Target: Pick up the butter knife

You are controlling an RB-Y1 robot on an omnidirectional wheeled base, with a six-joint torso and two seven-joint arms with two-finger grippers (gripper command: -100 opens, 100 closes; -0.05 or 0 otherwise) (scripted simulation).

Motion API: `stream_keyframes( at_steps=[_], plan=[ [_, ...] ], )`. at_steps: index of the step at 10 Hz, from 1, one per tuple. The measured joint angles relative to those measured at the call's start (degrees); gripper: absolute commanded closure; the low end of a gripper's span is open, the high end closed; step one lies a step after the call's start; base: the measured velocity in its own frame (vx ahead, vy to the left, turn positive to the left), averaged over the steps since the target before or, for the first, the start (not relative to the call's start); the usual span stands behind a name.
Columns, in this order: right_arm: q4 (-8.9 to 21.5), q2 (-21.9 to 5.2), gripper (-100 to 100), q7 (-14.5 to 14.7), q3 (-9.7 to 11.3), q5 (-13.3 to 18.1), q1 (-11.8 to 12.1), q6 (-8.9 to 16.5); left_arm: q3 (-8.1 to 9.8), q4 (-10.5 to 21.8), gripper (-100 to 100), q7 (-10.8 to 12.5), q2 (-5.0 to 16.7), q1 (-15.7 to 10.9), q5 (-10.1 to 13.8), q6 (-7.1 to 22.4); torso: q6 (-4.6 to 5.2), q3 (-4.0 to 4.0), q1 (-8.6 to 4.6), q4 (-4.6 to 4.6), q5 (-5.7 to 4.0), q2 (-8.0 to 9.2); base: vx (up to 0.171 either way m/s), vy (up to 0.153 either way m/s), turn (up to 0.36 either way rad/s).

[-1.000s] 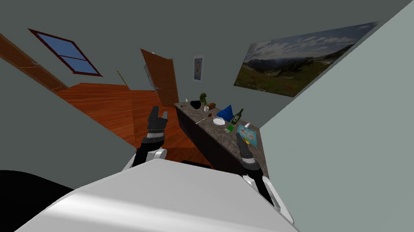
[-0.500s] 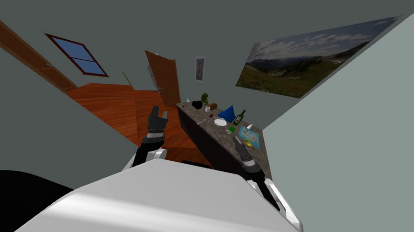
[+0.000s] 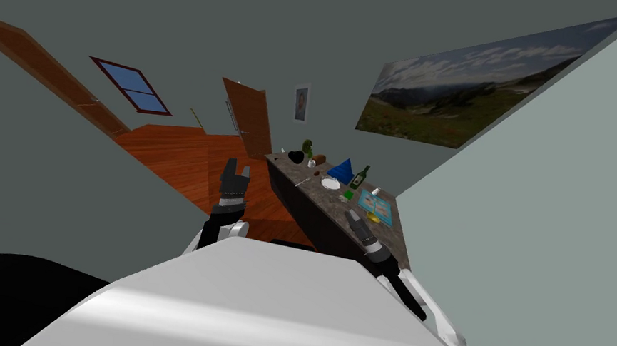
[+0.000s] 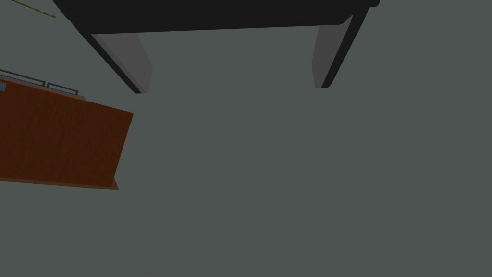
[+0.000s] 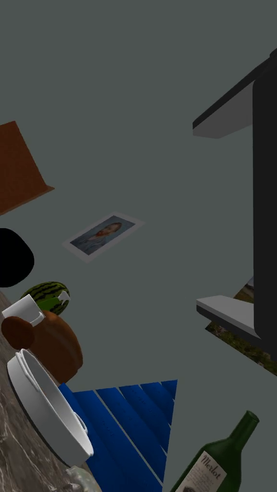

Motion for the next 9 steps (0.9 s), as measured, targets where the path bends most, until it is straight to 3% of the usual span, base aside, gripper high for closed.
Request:
stream_keyframes(
  at_steps=[9],
  plan=[
    [8.25,-13.52,-100,2.29,0.64,6.22,2.28,0.40,0.00,0.00,0,0.00,0.00,0.00,0.00,0.00,0.01,0.00,-0.04,0.00,-0.01,-0.01,0.016,-0.003,0.063]
  ],
)
